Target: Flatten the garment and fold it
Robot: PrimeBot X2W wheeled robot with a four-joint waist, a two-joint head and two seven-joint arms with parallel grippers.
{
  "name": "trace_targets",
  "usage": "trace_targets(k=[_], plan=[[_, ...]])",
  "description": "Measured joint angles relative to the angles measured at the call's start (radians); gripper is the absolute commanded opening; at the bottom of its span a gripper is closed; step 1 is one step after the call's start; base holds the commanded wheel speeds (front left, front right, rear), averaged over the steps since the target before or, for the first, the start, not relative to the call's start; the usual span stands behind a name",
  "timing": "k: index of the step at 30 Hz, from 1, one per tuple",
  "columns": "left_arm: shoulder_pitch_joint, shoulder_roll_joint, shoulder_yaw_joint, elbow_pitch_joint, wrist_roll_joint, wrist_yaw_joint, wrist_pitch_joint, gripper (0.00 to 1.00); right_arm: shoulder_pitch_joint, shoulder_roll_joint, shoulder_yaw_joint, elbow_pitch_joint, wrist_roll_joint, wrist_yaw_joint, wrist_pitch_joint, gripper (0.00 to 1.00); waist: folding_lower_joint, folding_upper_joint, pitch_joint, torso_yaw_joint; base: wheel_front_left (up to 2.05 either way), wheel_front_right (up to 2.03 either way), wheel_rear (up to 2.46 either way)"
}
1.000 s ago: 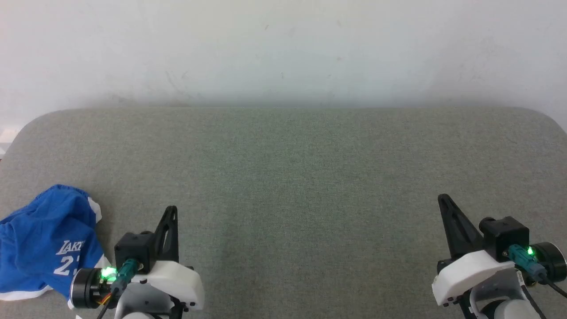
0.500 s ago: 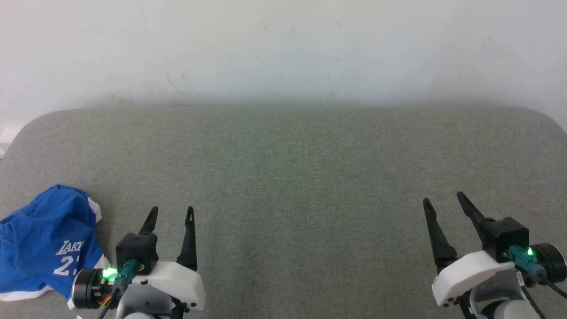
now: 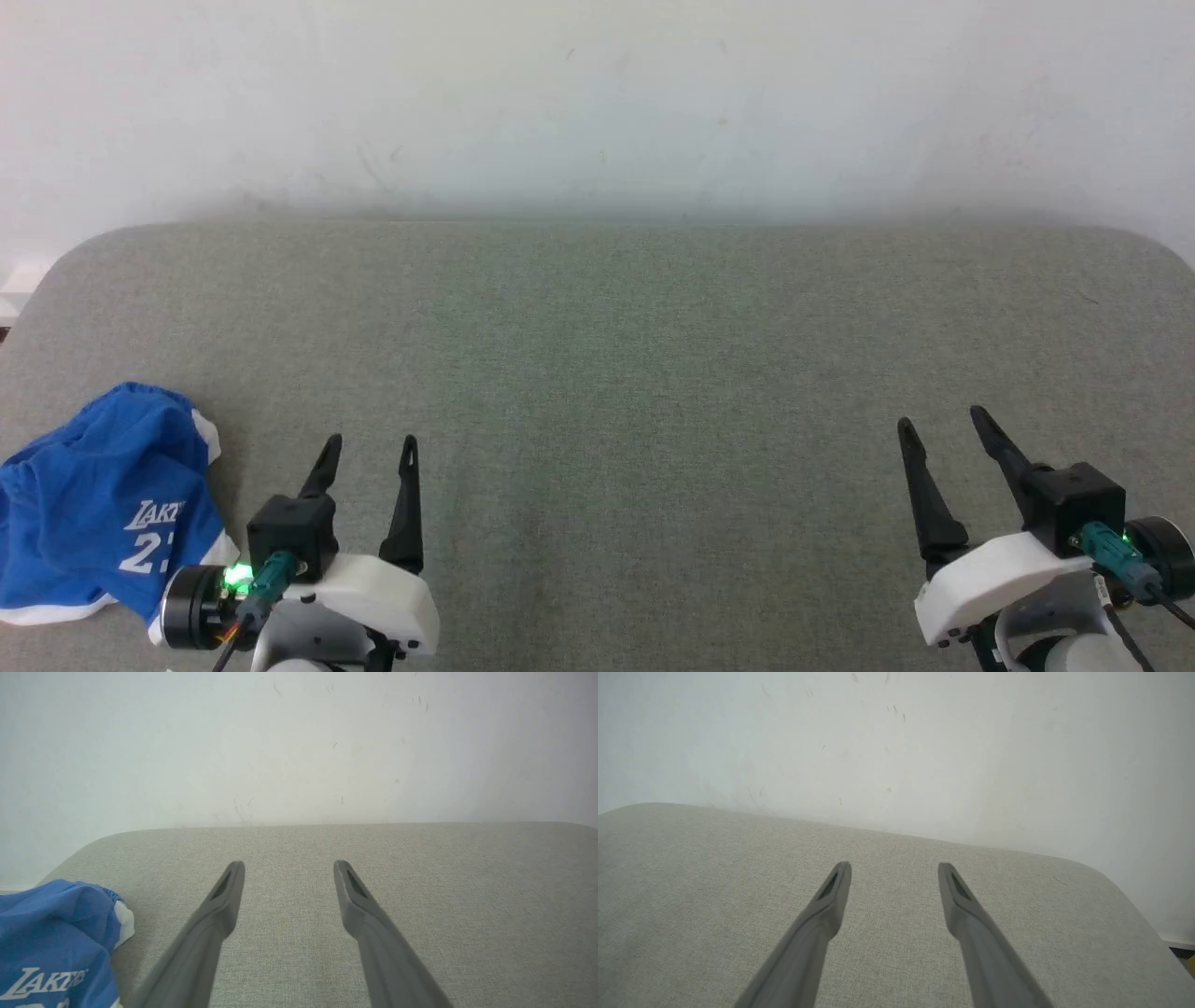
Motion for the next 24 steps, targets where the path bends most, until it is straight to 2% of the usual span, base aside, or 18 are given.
trace_targets(k=[13,24], plan=[[-0.007,0.0,-0.002,0.004,-0.018,-0.001,-0.026,1.0,-0.001,0.0,-0.008,0.021,0.019,0.0,-0.026,1.0,0.0,0.0,0.007,0.035,0.0,0.0,0.0],[-0.019,0.0,0.002,0.006,-0.042,-0.001,-0.047,1.0,-0.011,0.0,-0.009,0.031,0.029,0.0,-0.042,1.0,0.0,0.0,0.015,0.091,0.0,0.0,0.0]])
